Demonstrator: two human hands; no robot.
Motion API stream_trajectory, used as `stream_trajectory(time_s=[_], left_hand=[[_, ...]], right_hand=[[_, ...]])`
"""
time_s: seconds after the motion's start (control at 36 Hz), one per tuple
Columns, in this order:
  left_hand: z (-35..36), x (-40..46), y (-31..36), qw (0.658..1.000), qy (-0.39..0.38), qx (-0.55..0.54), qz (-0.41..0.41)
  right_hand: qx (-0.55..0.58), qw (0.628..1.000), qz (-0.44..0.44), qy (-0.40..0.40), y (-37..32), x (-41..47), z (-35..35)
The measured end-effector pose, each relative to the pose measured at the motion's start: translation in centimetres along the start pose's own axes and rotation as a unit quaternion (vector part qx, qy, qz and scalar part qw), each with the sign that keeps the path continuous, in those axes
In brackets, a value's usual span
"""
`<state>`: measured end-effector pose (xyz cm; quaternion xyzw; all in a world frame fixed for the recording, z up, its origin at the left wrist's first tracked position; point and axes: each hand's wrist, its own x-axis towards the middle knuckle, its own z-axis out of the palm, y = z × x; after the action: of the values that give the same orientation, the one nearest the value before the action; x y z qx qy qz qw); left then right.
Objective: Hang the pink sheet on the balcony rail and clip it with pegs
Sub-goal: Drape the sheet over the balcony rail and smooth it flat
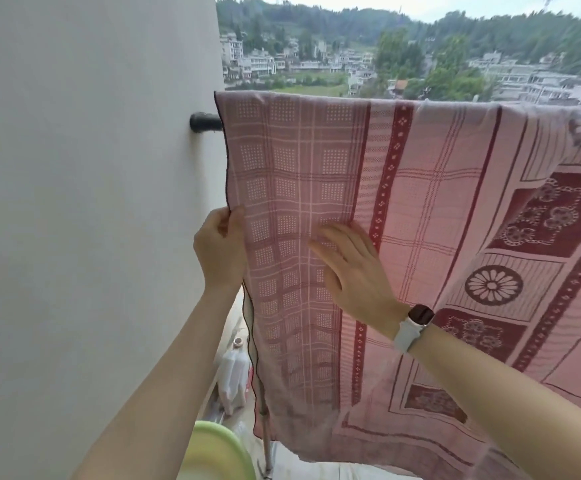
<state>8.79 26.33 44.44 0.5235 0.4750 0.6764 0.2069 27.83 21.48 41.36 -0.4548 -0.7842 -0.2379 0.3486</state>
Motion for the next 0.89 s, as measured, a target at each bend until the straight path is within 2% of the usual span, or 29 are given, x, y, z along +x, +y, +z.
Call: stream_trajectory(time_s=[0.08,0.11,0.19,0.28,0.36,0.47,0.64,0.72,0.78,0.83,0.89], left_hand=[[-1.7,3.0,0.9,0.995,0.093,-0.043,-0.011],[-2.3,4.0,1.3,0.993,0.103,-0.049,-0.007],[-3.1,5.2,1.8,0.998,0.031,-0.049,-0.006],[-3.0,3.9,0.6,0.992,-0.088,-0.067,-0.061],[-3.0,1.5,-2.0,0.981,-0.158,-0.051,-0.101],[-3.0,-0.6,-3.5,0.972,-0.183,-0.062,-0.136],[-4.1,-1.3,-4.3,0.98,-0.156,-0.041,-0.115],[-4.7,-4.6,-6.9,0.954,-0.248,-0.018,-0.165],[-5.1,-7.8,-9.6,0.932,-0.312,0.068,-0.172],[-5.4,-10.6,-11.8,0.922,-0.321,0.121,-0.178],[-5.9,-12.6,-12.9,0.931,-0.291,0.119,-0.187]], right_hand=[[-0.015,0.999,-0.02,0.042,-0.2,1.4,-0.4],[-0.022,0.998,-0.026,0.051,-0.3,1.7,-0.4],[-0.034,0.998,-0.04,0.019,-0.3,2.0,-0.1],[-0.033,0.999,-0.026,-0.023,-0.2,1.5,0.6],[-0.018,0.999,-0.01,-0.037,-0.3,1.0,0.8],[-0.013,0.999,-0.014,-0.034,-0.4,0.9,0.5],[-0.073,0.995,-0.001,-0.069,-0.8,0.5,1.0],[-0.09,0.99,0.014,-0.109,-1.1,-0.7,1.6],[-0.09,0.986,0.022,-0.136,-1.5,-1.8,2.2],[-0.092,0.984,0.024,-0.154,-1.8,-3.0,2.8],[-0.097,0.98,0.025,-0.17,-2.3,-4.2,3.3]])
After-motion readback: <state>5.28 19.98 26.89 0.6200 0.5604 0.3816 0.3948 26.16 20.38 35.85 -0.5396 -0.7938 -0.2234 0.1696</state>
